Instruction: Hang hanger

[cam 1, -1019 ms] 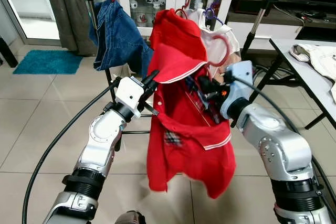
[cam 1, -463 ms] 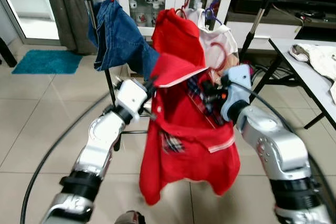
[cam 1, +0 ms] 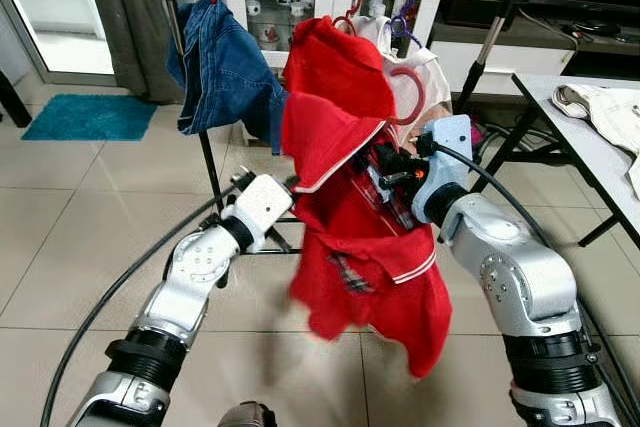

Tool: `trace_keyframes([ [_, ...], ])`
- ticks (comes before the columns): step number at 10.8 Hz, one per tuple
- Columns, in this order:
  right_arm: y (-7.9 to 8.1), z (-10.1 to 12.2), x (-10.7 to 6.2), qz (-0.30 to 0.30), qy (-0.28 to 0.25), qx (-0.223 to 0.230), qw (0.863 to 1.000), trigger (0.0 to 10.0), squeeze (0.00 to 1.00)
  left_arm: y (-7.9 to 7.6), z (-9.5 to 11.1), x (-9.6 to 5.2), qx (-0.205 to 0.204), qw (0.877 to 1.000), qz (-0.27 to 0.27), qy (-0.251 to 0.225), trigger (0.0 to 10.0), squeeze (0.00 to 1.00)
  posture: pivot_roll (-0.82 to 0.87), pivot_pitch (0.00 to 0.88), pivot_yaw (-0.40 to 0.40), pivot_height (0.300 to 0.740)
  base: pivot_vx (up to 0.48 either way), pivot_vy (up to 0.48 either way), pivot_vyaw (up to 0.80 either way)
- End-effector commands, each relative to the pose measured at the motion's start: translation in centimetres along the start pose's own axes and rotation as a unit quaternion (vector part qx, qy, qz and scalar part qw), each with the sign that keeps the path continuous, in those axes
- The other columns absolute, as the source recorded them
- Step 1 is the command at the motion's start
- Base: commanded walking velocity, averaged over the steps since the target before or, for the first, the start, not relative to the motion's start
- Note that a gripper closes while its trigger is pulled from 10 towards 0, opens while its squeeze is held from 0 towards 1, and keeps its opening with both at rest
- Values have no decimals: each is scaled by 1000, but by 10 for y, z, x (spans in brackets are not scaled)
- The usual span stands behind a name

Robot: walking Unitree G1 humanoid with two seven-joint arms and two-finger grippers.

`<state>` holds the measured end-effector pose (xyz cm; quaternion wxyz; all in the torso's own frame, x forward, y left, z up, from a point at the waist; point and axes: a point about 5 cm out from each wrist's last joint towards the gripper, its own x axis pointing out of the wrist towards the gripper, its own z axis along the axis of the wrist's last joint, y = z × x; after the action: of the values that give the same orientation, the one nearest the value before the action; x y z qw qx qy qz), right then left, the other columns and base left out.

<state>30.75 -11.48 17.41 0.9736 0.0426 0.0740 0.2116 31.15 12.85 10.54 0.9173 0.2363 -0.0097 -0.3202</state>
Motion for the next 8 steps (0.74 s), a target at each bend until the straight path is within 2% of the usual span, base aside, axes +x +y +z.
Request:
trace_keyframes([
  [1,-15,24,-7,-36,-66,-10,997,10000,0,-9,-26,-9,-11,997,-22,72,0,0,-68,0,-52,740,0,0,0],
  [3,-16,26,-7,-36,-72,-6,997,10000,0,-13,-28,-9,-17,996,-30,84,0,0,-67,0,-52,740,0,0,0],
  [4,-14,27,-7,-33,-73,-6,997,10000,0,-13,-24,-8,-37,997,-21,70,0,0,-68,0,-52,740,0,0,0],
  [5,-13,27,-7,-29,-73,-7,997,10000,0,-11,-15,-6,-52,998,-10,34,0,0,-72,0,-51,740,0,0,0],
  [6,-11,26,-7,-16,-66,-19,997,10000,0,-6,-1,-7,-85,996,-16,-17,10000,1000,-75,0,-49,740,0,0,0],
  [7,-9,25,-7,-2,-59,-31,998,10000,0,-2,6,-13,-93,994,-43,-41,10000,1000,-78,0,-47,740,0,0,0],
  [8,-7,23,-7,11,-53,-43,998,10000,0,5,6,-26,-91,990,-102,-35,10000,1000,-78,0,-47,740,0,0,0],
])
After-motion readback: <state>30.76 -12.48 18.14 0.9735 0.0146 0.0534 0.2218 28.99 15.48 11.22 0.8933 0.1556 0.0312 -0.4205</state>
